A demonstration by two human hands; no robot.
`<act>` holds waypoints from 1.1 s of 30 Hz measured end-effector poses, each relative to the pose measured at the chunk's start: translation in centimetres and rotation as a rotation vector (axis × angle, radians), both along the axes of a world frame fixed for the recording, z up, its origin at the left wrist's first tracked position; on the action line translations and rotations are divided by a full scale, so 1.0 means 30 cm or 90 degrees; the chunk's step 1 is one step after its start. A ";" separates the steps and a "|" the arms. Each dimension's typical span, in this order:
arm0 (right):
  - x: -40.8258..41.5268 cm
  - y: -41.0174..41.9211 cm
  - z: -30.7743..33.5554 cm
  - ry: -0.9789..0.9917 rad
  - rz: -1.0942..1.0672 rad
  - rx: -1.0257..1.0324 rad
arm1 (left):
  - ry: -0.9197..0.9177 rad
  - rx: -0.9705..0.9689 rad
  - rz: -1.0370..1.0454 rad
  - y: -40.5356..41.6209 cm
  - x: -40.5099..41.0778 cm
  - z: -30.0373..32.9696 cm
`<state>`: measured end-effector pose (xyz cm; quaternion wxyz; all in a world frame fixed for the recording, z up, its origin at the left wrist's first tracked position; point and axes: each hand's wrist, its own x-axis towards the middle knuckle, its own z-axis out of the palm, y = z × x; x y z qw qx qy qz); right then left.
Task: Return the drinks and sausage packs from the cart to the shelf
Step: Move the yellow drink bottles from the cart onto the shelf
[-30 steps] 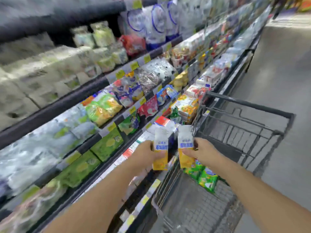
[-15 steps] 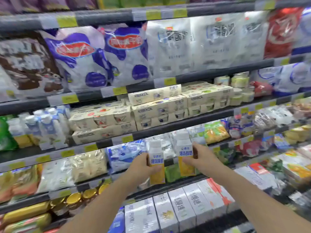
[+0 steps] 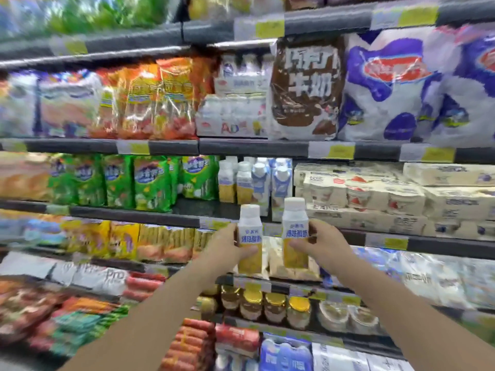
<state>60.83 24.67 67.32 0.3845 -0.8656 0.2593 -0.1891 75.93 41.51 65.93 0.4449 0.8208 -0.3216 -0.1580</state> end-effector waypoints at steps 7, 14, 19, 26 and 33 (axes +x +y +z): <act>0.292 0.062 0.005 -0.059 0.034 -0.024 | -0.014 -0.051 0.099 0.022 0.211 0.030; 0.468 0.042 0.005 -0.102 0.063 -0.036 | -0.052 -0.050 0.154 -0.033 0.362 0.084; 0.573 0.054 -0.019 -0.112 0.046 -0.035 | -0.058 -0.036 0.161 -0.081 0.463 0.084; 0.681 0.097 -0.064 -0.138 -0.030 -0.060 | -0.035 -0.059 0.115 -0.133 0.610 0.061; 0.769 0.145 -0.071 -0.114 -0.150 -0.092 | -0.101 -0.059 0.026 -0.171 0.725 0.021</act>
